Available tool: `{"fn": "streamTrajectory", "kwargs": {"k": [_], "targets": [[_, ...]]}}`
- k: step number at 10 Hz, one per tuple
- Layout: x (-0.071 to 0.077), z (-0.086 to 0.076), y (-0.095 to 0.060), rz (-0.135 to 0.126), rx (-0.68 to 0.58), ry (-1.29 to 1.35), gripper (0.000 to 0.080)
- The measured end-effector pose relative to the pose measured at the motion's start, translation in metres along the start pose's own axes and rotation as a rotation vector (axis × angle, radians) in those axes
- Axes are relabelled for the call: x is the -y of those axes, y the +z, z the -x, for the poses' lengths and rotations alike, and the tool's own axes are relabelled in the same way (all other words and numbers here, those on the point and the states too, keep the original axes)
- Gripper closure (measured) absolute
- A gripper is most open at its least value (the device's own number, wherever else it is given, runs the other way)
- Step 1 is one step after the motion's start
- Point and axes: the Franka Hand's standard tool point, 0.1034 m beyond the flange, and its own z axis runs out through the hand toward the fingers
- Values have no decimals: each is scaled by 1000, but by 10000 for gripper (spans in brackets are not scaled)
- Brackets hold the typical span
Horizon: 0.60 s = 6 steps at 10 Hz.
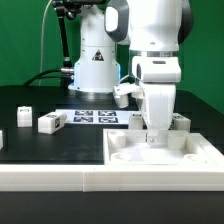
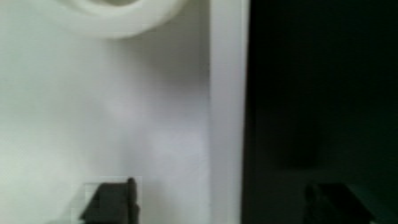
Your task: Assemble one leg
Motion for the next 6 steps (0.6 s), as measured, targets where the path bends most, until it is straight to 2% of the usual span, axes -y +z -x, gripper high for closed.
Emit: {"fn": "streamTrajectory", "kwargs": {"k": [1,2,6], "targets": [[0,0,0,0,0,0,218],[0,0,0,0,0,0,171],[0,0,-2,2,1,10,151]]}}
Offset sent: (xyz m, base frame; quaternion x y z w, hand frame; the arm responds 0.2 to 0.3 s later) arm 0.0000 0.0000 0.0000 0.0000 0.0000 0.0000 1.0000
